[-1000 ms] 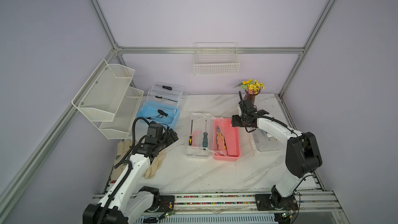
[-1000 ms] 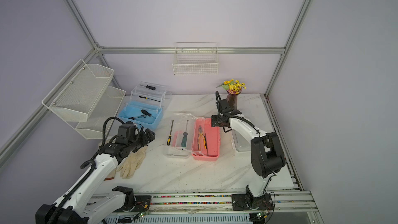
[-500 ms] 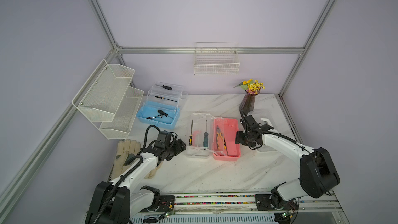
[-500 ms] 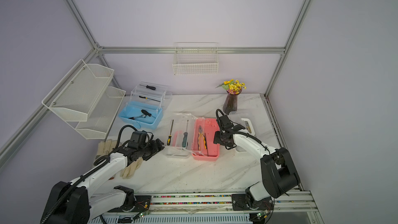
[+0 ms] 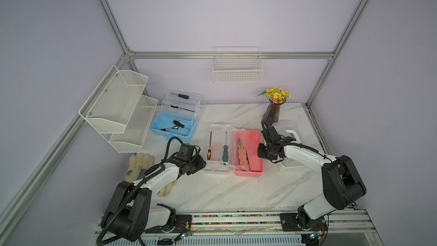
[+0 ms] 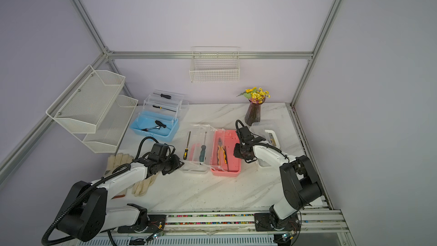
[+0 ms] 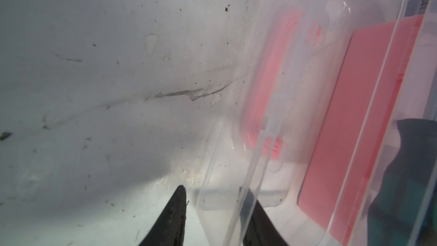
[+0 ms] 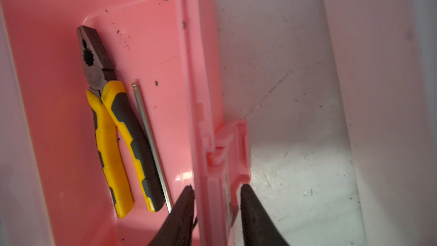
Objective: Close toolboxes
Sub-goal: Close the toolbox lid.
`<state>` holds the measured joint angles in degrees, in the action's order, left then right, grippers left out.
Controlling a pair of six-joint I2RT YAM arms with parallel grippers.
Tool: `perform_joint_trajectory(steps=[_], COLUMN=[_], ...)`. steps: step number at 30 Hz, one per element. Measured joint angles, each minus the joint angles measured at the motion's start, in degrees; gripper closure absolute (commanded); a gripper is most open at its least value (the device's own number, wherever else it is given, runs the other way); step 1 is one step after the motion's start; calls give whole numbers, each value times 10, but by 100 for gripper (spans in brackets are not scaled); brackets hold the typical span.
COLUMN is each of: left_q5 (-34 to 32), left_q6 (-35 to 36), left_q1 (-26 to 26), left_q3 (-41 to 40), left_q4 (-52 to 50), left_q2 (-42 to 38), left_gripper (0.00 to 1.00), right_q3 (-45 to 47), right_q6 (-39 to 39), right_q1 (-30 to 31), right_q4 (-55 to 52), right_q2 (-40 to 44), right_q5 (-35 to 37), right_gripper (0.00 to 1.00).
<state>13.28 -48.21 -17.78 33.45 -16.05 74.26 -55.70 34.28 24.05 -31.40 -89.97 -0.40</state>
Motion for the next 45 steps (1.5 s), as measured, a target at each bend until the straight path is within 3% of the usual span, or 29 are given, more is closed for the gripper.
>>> perform_joint_trajectory(steps=[4, 10, 21, 33, 42, 45], left_q5=[-1, -22, -143, -362, -471, -489], left_q6=[16, 57, 99, 129, 134, 134], left_q1=[0, 0, -29, -190, -294, -317], left_q3=[2, 16, 90, 302, 433, 466], left_q4=[6, -42, -218, -427, -496, -512], left_q2=[-1, -28, -97, -37, 42, 68], left_gripper=[87, 98, 100, 100, 100, 100], right_q3=[-14, -42, -101, -94, -74, -73], right_q6=[-10, -23, -58, -76, -73, -69], right_q1=[21, 43, 89, 111, 111, 111], right_q4=[-5, -5, -5, 40, 79, 82], right_q2=[-19, -54, -106, -141, -130, -127], right_q5=[9, 42, 64, 44, 14, 4], right_gripper=[66, 70, 73, 74, 59, 48])
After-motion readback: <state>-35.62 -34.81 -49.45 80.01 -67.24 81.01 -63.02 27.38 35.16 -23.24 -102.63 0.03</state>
